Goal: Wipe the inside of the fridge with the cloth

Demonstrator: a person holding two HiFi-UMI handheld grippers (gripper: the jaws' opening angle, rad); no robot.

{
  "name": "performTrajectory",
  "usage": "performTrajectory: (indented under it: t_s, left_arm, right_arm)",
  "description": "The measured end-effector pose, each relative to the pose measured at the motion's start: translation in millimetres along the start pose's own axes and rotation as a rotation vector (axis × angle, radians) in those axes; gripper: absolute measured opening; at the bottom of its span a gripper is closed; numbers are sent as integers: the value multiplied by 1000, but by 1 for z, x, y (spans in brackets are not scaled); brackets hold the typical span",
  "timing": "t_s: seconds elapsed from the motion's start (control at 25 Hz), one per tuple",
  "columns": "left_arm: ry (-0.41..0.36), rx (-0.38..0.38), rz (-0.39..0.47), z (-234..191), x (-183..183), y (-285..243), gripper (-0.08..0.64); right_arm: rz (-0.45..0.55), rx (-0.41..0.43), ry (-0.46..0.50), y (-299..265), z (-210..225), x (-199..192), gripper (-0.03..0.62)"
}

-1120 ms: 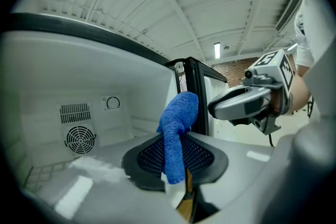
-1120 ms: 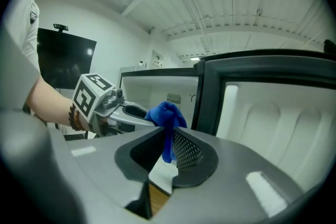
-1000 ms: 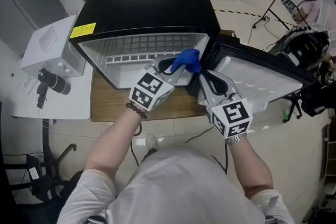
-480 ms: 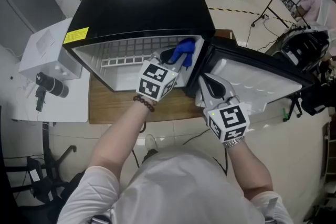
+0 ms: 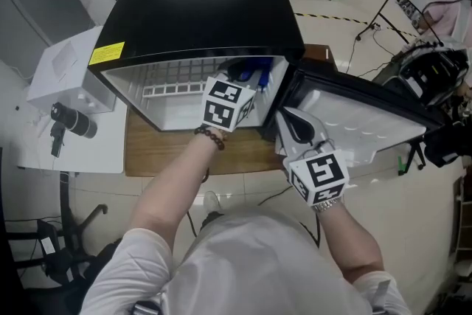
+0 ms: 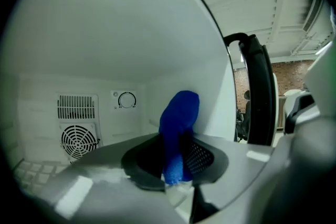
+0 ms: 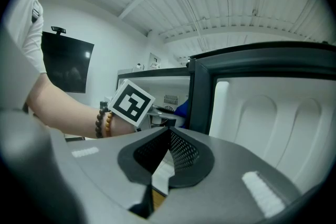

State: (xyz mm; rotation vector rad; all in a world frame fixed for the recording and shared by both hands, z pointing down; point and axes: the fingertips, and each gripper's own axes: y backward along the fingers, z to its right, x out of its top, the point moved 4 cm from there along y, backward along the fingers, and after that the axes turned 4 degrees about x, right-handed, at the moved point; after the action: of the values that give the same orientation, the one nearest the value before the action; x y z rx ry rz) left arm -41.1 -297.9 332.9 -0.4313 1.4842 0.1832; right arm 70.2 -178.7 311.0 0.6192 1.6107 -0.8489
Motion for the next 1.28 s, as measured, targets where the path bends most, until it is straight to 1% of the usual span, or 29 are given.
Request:
performTrajectory:
  t_s: [0.24, 0.6, 0.76, 1.0, 1.28]
  left_arm:
    - [32, 42, 11, -13, 2, -17, 78]
    - [36, 125, 7, -32, 1, -43, 67]
    - [36, 155, 18, -37, 3, -52, 67]
    - [41, 225, -2, -50, 0, -62, 67]
    - [51, 274, -6, -57, 1, -70, 67]
  right_arm:
    - [9, 23, 14, -1, -1, 4, 3]
    - [25, 47, 27, -3, -2, 10, 3]
    - [30, 58, 37, -3, -4, 12, 2]
    - [31, 52, 37, -2, -1, 12, 2]
    - [25, 47, 39, 0, 0, 10, 3]
